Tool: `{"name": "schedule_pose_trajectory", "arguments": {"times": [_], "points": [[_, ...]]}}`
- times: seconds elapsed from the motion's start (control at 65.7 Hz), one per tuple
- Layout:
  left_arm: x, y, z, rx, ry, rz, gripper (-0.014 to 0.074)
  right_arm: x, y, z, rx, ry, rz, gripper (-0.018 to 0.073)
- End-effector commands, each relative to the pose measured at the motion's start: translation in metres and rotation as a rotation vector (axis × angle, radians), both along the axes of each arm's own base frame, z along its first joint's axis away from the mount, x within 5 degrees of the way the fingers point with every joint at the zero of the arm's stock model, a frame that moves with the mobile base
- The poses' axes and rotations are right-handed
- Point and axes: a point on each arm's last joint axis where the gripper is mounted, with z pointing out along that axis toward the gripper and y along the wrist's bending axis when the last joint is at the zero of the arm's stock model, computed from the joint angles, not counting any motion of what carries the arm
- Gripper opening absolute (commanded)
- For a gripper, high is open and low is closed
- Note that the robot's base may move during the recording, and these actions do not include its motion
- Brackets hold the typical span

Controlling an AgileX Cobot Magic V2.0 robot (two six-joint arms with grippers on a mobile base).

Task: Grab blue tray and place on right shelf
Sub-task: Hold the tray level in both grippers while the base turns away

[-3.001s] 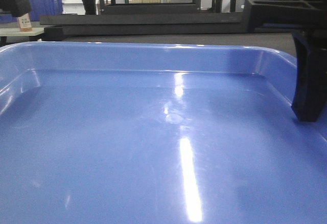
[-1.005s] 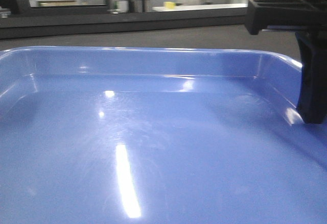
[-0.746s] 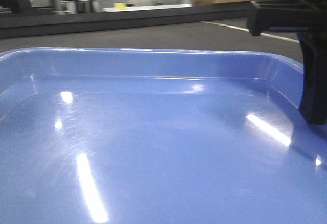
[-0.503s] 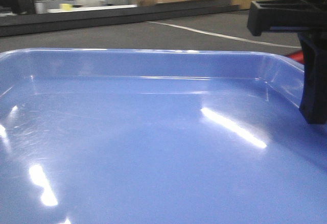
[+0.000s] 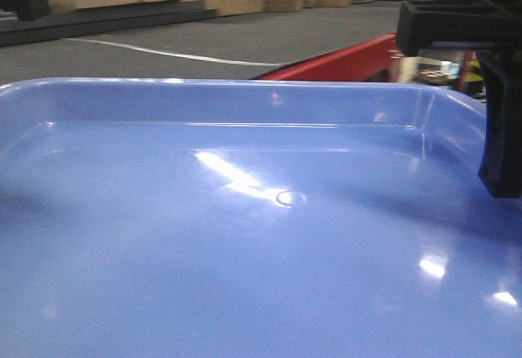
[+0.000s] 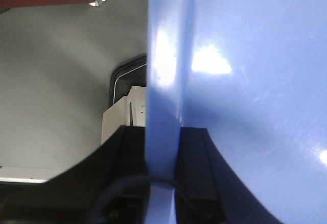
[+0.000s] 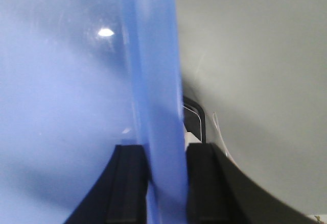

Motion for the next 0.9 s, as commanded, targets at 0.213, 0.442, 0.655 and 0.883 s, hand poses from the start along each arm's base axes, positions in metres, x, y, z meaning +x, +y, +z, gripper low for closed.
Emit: {"name": "schedule_pose_trajectory", "arguments": {"times": [0.213, 0.442, 0.655, 0.883], "points": [[-0.0041, -0.0044, 0.0124, -0.079, -0.014, 0.023, -0.0048, 0.0007, 0.0037, 0.0156, 0.086, -0.068, -0.009, 0.0224], [-0.0041, -0.0044, 0.0124, -0.079, -0.014, 0.023, -0.0048, 0.0007, 0.0037, 0.0156, 0.086, -0.068, -0.009, 0.0224], [-0.0042, -0.0043, 0.0123, -0.078, -0.013, 0.023, -0.0048, 0.0007, 0.0037, 0.0156, 0.086, -0.068, -0.009, 0.0224], [-0.0042, -0.0043, 0.0123, -0.078, -0.013, 0.023, -0.0048, 0.0007, 0.0037, 0.0156, 0.086, -0.068, -0.009, 0.0224]]}}
